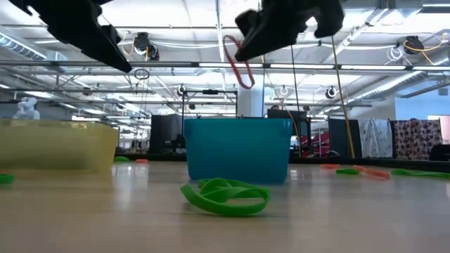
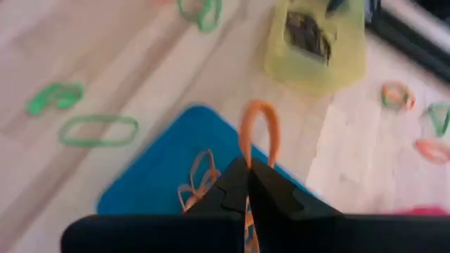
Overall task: Sort rubber bands into baskets
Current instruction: Put the orange rubber band into the blue bin
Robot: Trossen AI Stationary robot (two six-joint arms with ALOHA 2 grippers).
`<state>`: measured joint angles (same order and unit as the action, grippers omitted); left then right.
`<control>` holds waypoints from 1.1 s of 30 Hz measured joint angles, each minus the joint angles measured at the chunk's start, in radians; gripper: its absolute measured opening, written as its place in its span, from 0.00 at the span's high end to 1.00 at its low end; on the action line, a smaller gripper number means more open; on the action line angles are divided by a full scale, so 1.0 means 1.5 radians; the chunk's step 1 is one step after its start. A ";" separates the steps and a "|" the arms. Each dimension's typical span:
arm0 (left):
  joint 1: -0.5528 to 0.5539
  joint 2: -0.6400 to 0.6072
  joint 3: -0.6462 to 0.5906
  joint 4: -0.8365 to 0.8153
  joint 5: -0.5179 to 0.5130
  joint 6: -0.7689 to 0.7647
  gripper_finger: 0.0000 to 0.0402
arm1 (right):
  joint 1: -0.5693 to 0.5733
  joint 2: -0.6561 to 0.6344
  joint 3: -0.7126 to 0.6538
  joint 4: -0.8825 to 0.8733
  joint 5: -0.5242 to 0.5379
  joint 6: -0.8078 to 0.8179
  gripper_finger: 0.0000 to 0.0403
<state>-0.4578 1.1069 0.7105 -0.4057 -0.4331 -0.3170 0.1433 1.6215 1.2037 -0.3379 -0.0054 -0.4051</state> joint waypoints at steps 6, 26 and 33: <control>0.059 -0.005 0.000 0.000 0.004 0.103 0.61 | -0.031 0.002 -0.001 -0.022 -0.002 0.017 0.92; 0.347 -0.079 0.000 -0.041 0.064 0.178 0.61 | -0.083 -0.054 -0.001 -0.165 -0.123 -0.064 0.76; 0.554 -0.073 0.000 -0.105 0.163 0.146 0.61 | -0.176 -0.106 -0.003 -0.250 -0.154 -0.077 0.77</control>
<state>0.3734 0.9970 0.7105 -0.5637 -0.1893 -0.0975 -0.1207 1.4618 1.1994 -0.7126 -0.2367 -0.5205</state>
